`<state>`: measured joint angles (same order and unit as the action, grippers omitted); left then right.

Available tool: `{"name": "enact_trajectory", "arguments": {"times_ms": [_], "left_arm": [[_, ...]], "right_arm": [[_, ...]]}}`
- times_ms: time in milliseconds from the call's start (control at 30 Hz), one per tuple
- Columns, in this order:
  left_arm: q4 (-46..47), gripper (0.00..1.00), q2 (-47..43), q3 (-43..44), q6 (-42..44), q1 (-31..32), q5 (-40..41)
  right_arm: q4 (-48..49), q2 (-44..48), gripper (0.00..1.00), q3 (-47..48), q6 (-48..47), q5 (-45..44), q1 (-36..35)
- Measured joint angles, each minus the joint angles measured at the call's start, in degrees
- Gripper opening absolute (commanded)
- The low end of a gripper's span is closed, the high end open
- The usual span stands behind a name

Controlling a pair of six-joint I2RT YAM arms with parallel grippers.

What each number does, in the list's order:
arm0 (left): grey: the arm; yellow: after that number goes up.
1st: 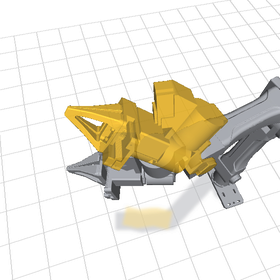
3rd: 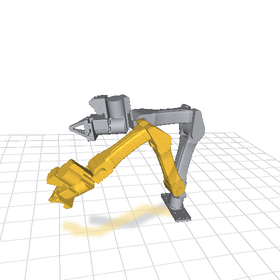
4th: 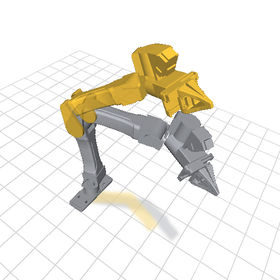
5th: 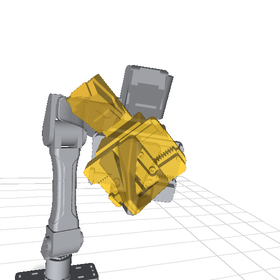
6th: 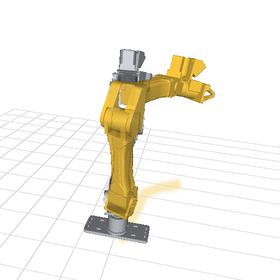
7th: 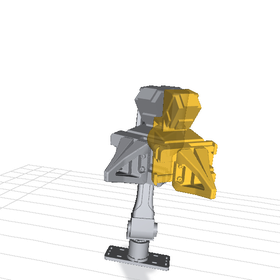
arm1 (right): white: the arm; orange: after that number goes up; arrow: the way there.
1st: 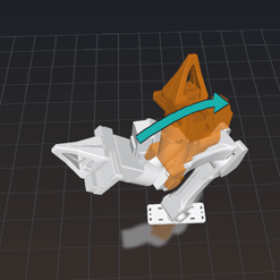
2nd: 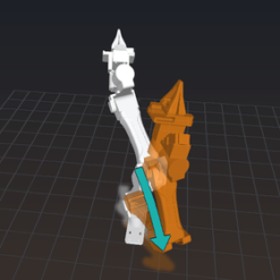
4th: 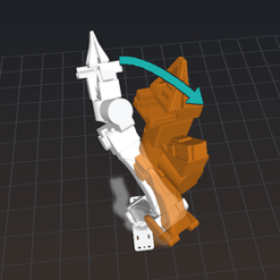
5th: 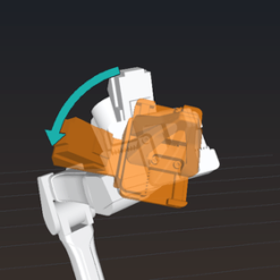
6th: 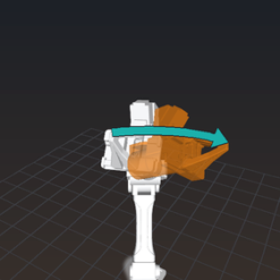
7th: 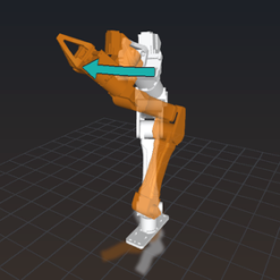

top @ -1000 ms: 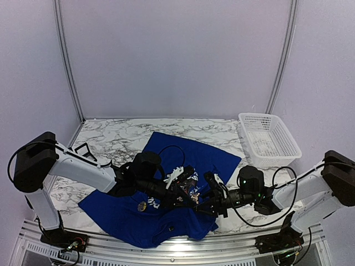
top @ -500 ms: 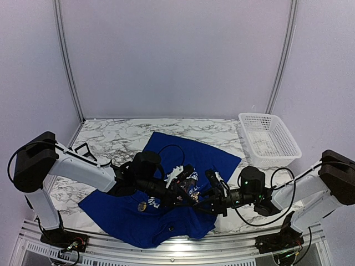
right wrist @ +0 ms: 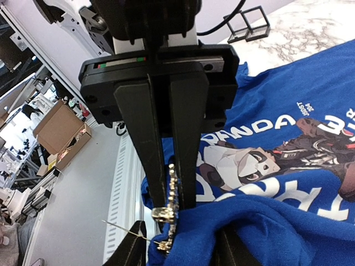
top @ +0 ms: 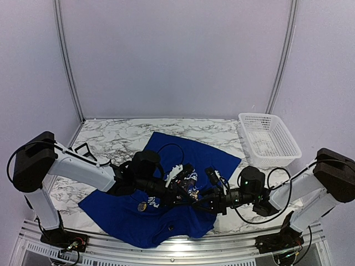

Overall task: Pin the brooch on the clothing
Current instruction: Pin the brooch onto the flattened clothing.

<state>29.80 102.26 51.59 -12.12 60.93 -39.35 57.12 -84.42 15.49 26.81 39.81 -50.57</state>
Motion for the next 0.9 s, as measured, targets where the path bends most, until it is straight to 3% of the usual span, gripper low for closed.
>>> {"name": "enact_trajectory", "arguments": {"times_ms": [900], "left_arm": [[-1.14,0.00,-0.31,-0.35,1.14,-0.13,3.82]], "right_arm": [[22.69,-13.27,0.22,-1.33,18.73,-0.57,1.36]]}}
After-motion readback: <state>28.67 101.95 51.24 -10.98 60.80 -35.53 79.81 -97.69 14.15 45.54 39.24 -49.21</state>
